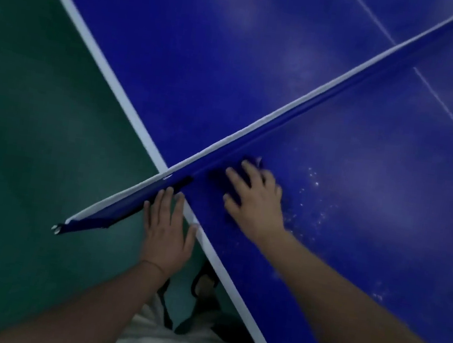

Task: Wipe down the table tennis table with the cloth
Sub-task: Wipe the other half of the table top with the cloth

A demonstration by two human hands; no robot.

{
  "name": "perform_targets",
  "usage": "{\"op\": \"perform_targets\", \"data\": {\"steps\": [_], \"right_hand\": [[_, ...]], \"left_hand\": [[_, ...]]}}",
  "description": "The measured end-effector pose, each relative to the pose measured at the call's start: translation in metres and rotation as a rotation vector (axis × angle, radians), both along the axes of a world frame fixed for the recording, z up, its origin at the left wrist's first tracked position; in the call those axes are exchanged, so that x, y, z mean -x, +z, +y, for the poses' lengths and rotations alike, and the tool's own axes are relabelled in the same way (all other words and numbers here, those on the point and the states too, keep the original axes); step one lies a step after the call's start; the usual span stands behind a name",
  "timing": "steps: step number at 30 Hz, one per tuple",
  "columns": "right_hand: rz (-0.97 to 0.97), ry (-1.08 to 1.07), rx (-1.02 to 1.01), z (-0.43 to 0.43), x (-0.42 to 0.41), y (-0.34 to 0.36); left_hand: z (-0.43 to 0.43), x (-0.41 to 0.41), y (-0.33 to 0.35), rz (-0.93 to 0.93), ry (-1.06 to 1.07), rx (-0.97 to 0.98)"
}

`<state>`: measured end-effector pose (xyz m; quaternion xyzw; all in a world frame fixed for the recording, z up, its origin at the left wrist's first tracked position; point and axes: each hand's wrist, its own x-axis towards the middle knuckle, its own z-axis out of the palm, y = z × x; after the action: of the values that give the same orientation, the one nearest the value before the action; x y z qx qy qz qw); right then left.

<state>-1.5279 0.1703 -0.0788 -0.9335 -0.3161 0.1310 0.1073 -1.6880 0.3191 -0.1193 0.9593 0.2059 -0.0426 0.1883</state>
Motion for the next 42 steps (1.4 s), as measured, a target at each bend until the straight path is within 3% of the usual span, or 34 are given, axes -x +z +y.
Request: {"op": "perform_targets", "data": {"steps": [3,7,14,20,22,26,31,35,38,40,42], "right_hand": [[0.011,-0.067,0.028,0.028,-0.027,-0.025],[-0.051,-0.033,-0.036,0.064,0.029,-0.039],[-0.082,0.441,0.057,-0.013,0.016,-0.032],[-0.094,-0.138,-0.041,0.067,0.046,-0.040],[-0.096,-0.044,-0.063,0.056,0.071,-0.041],[-0.130,0.368,0.010,-0.006,0.043,-0.029],[-0.132,-0.130,-0.020,0.050,0.044,-0.037],[-0.127,0.122,-0.121,0.022,0.085,-0.047],[-0.153,0.392,-0.032,-0.038,0.057,-0.038],[-0.167,0.318,0.008,-0.042,0.014,-0.037],[-0.136,-0.024,-0.008,-0.016,-0.015,-0.039]], "left_hand": [[0.000,0.002,-0.008,-0.012,0.022,-0.032],[0.005,0.012,-0.020,-0.011,0.007,-0.102],[0.007,0.014,-0.028,-0.028,-0.025,-0.132],[0.014,0.017,-0.024,-0.119,0.002,-0.092],[0.014,0.018,-0.023,-0.106,-0.013,-0.086],[0.017,0.020,-0.020,-0.086,-0.047,-0.078],[0.018,0.021,-0.023,-0.092,-0.040,-0.075],[0.020,0.022,-0.024,-0.098,-0.052,-0.083],[0.017,0.020,-0.023,-0.126,-0.029,-0.074],[0.010,0.014,-0.022,-0.135,0.013,-0.069],[0.001,0.005,-0.022,-0.132,0.074,-0.048]]}}
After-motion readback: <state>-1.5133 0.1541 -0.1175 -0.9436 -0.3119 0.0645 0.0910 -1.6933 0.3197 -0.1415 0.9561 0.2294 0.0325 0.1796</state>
